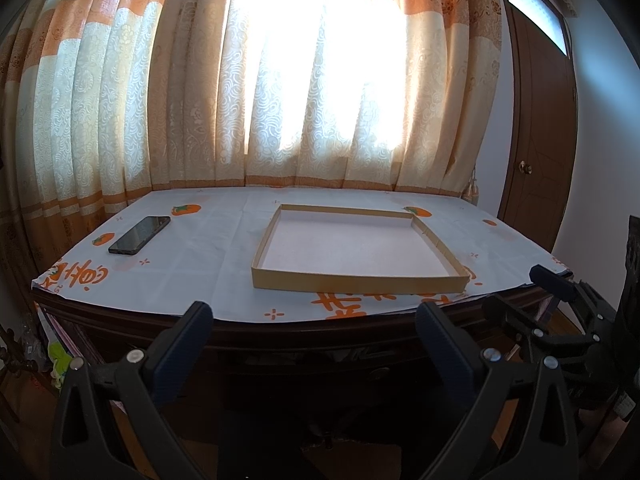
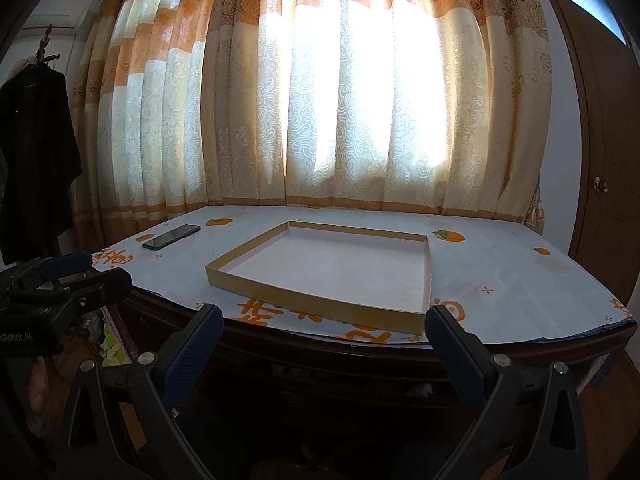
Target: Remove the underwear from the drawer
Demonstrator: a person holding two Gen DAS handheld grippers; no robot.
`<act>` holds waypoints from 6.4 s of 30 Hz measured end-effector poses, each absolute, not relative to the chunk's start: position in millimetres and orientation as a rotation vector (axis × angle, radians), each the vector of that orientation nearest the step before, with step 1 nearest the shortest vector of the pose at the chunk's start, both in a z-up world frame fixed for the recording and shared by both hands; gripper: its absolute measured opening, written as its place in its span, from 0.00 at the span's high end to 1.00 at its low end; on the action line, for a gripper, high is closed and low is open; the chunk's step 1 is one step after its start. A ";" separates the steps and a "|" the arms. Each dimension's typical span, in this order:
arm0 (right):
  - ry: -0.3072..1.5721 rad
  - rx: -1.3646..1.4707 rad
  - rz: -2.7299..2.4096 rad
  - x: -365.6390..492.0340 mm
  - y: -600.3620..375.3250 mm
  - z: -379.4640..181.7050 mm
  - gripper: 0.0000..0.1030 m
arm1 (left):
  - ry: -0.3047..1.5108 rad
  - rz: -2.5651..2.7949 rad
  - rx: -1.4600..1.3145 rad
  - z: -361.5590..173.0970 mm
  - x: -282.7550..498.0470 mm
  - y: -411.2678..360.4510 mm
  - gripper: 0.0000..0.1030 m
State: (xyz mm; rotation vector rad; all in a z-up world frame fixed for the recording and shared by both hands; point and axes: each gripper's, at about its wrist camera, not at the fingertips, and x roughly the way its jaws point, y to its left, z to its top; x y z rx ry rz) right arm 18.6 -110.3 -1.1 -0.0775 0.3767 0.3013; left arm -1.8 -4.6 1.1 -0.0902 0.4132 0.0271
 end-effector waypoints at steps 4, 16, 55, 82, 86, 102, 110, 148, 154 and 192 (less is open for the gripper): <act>0.380 -0.084 0.302 19.2 -109.2 -2.7 0.01 | 0.417 0.029 -0.089 -2.6 -0.6 -2.6 0.00; 0.364 -0.044 0.338 30.5 -117.4 -15.0 0.01 | 0.460 0.030 -0.087 -16.6 11.7 -1.0 0.00; 0.016 -0.296 0.468 99.0 -100.1 -127.0 0.01 | 0.501 0.095 -0.125 -43.2 31.0 22.6 0.00; 0.101 -0.289 0.444 89.2 -111.1 -118.5 0.01 | 0.505 0.088 -0.126 -40.5 28.3 21.8 0.00; 0.127 -0.320 0.432 85.0 -107.8 -118.6 0.01 | 0.507 0.086 -0.125 -40.7 27.6 20.8 0.00; 0.263 -0.288 0.371 74.6 -119.0 -116.2 0.01 | 0.534 0.074 -0.104 -44.5 31.1 10.5 0.00; 0.353 -0.288 0.342 70.9 -119.1 -115.9 0.01 | 0.555 0.062 -0.085 -47.5 33.4 5.1 0.00; 0.499 -0.291 0.348 52.5 -120.9 -117.2 0.01 | 0.575 0.033 -0.038 -46.3 35.0 -9.1 0.00; 0.522 -0.286 0.357 50.4 -123.0 -116.0 0.01 | 0.574 0.035 -0.042 -45.0 33.8 -8.1 0.00; 0.598 -0.331 0.413 46.3 -118.2 -120.2 0.01 | 0.683 0.027 0.006 -59.8 43.6 -9.7 0.00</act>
